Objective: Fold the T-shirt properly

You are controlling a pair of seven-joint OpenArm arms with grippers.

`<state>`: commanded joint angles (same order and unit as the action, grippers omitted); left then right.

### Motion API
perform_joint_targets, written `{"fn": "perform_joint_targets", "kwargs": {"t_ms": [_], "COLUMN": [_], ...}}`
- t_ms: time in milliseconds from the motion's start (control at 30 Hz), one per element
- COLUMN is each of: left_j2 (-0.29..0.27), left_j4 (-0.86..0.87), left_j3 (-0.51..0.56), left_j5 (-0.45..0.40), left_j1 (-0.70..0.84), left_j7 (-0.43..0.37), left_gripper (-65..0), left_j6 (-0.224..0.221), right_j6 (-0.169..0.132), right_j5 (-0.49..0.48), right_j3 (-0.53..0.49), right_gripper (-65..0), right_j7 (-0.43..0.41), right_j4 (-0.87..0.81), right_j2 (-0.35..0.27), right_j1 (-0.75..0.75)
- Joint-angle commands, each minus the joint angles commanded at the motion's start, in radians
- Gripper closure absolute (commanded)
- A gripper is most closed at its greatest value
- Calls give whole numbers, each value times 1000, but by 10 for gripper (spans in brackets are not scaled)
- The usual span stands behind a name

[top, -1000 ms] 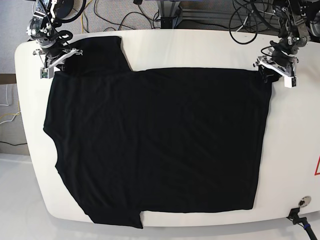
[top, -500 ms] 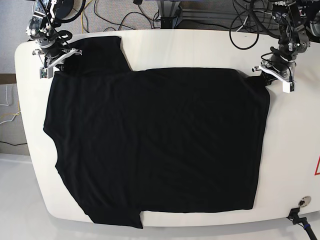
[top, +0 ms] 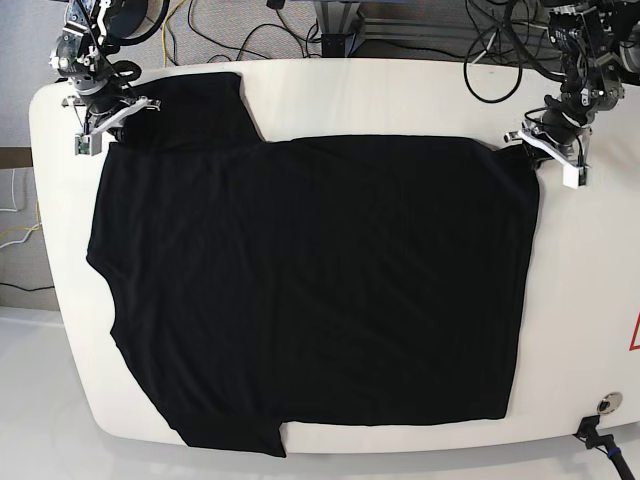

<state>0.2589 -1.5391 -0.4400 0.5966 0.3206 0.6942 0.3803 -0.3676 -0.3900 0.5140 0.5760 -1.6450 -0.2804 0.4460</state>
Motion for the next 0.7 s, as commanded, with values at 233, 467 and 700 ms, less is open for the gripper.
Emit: {"fn": "perform_joint_targets", "kwargs": {"t_ms": [233,467,700], "left_j2": [2,-14,-14], "left_j4": [-103,-122,-122], "left_j3": [-27,-36,-36], "left_j5": [4,-20,-20], "left_j1": [78,128,131], "left_j7": [3,17,17], "left_gripper": [0,-8,-8], "left_j6": [-1,-2,-2], "right_j6": [-15,-9,-9], "right_j5": [-1,-2,1], "right_j3": [47,41,41], "right_gripper": [0,-11,-13], "right_j7": [-3,23,23], "right_j4": [-59,-59,-94], "right_j2": [1,73,82], "right_j1": [42,70,76]}}
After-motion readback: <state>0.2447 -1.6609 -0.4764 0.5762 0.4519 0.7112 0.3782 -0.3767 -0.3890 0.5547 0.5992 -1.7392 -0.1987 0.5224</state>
